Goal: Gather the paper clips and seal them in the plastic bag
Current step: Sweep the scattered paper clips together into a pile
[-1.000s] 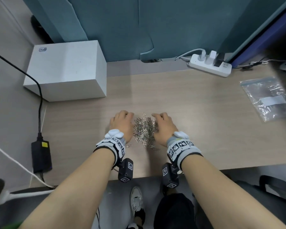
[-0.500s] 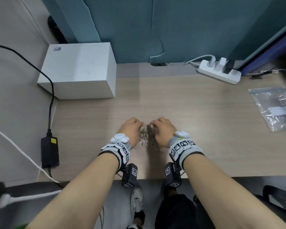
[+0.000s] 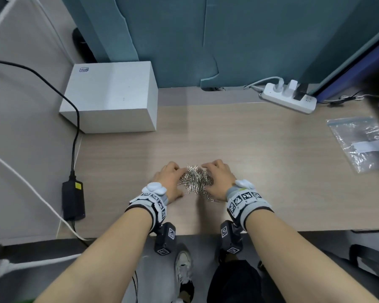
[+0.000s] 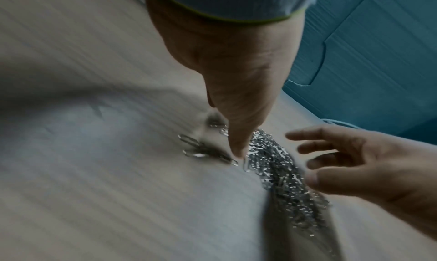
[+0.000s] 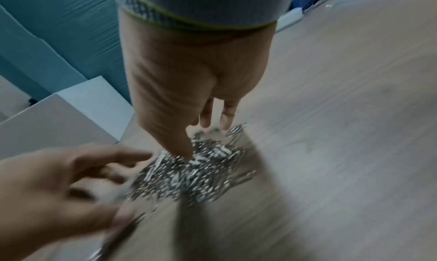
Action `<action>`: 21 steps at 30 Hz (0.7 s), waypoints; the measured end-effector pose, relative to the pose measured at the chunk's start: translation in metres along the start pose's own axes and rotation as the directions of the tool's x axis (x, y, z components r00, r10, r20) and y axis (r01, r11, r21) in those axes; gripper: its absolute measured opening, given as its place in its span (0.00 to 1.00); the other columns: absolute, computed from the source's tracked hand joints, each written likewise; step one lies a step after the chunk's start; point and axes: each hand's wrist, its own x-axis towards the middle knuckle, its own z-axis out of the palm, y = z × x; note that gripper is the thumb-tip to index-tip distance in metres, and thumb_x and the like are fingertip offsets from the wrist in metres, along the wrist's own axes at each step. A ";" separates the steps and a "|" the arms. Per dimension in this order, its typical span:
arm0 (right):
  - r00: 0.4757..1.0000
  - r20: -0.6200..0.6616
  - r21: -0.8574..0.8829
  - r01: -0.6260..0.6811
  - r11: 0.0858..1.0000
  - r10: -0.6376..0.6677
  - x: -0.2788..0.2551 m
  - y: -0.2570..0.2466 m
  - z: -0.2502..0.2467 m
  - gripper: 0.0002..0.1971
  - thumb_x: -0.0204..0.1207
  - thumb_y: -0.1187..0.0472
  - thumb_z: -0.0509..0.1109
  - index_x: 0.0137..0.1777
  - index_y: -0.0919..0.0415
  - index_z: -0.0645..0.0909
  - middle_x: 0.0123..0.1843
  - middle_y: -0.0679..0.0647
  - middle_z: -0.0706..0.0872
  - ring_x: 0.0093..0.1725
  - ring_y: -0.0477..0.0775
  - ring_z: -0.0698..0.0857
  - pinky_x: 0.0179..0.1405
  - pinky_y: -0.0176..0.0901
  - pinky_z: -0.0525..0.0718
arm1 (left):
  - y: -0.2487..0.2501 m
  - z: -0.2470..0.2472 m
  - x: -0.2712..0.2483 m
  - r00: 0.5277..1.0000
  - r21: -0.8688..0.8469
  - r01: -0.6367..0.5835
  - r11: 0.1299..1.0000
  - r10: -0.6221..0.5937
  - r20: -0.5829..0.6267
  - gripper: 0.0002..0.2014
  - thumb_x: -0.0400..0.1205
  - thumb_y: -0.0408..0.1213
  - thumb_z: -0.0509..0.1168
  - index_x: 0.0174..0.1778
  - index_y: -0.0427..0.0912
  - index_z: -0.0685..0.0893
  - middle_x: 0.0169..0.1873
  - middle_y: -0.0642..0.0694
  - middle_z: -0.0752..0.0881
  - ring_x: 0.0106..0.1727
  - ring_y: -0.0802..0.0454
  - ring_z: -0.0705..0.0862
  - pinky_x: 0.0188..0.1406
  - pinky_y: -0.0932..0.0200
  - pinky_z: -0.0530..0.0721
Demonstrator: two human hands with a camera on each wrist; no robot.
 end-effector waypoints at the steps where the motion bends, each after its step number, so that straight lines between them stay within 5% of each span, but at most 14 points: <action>1: 0.999 -0.013 -0.065 -0.037 0.997 0.036 -0.003 0.007 -0.004 0.46 0.63 0.53 0.83 0.81 0.39 0.65 0.72 0.49 0.68 0.72 0.56 0.72 0.67 0.59 0.83 | -0.006 -0.002 -0.003 0.999 0.054 0.010 0.998 -0.012 0.033 0.48 0.60 0.52 0.82 0.77 0.65 0.68 0.62 0.52 0.71 0.59 0.49 0.77 0.57 0.49 0.83; 4: 0.991 -0.021 -0.190 -0.130 0.973 0.129 -0.015 0.023 -0.007 0.57 0.54 0.48 0.88 0.79 0.33 0.56 0.71 0.52 0.66 0.69 0.58 0.70 0.61 0.63 0.85 | -0.021 -0.003 -0.012 0.991 0.037 0.099 0.994 -0.102 0.091 0.57 0.56 0.50 0.87 0.78 0.67 0.60 0.60 0.50 0.66 0.54 0.45 0.78 0.57 0.51 0.85; 8: 0.997 -0.027 -0.140 -0.082 0.987 0.079 -0.020 0.029 0.006 0.43 0.56 0.58 0.87 0.67 0.36 0.67 0.62 0.52 0.69 0.62 0.57 0.73 0.58 0.52 0.85 | -0.015 -0.002 -0.006 0.989 -0.084 0.123 0.989 -0.116 0.090 0.45 0.69 0.41 0.82 0.79 0.61 0.67 0.61 0.48 0.72 0.56 0.43 0.82 0.56 0.51 0.85; 11: 0.996 -0.084 -0.066 -0.044 0.997 0.038 -0.016 0.026 0.020 0.43 0.60 0.57 0.89 0.73 0.43 0.71 0.65 0.52 0.72 0.61 0.53 0.74 0.66 0.48 0.81 | 0.005 0.008 0.003 0.997 -0.168 0.076 0.983 -0.073 0.026 0.34 0.71 0.42 0.82 0.71 0.59 0.75 0.53 0.53 0.77 0.52 0.48 0.83 0.48 0.58 0.80; 14: 0.992 -0.124 0.016 -0.016 1.000 0.018 -0.012 0.020 0.025 0.40 0.66 0.59 0.86 0.77 0.49 0.72 0.69 0.52 0.75 0.65 0.55 0.77 0.71 0.50 0.80 | 0.025 0.017 0.012 0.997 -0.233 0.067 0.970 -0.074 -0.019 0.31 0.71 0.44 0.82 0.68 0.55 0.76 0.51 0.52 0.80 0.51 0.49 0.83 0.51 0.55 0.82; 18: 0.985 -0.168 0.200 -0.012 0.980 0.046 -0.012 0.028 0.017 0.35 0.69 0.60 0.83 0.75 0.48 0.75 0.67 0.47 0.74 0.61 0.52 0.83 0.72 0.52 0.82 | 0.032 0.016 0.008 0.993 -0.209 0.079 0.975 -0.096 -0.072 0.35 0.68 0.54 0.80 0.68 0.56 0.73 0.59 0.48 0.76 0.55 0.45 0.83 0.57 0.49 0.85; 21: 0.959 -0.251 0.136 -0.098 0.986 0.130 -0.016 0.049 -0.002 0.23 0.80 0.56 0.72 0.75 0.51 0.76 0.71 0.51 0.75 0.67 0.55 0.80 0.75 0.50 0.78 | 0.033 0.010 0.005 0.987 -0.082 0.131 0.988 -0.138 -0.084 0.42 0.62 0.67 0.77 0.70 0.60 0.70 0.60 0.49 0.70 0.55 0.43 0.80 0.57 0.47 0.86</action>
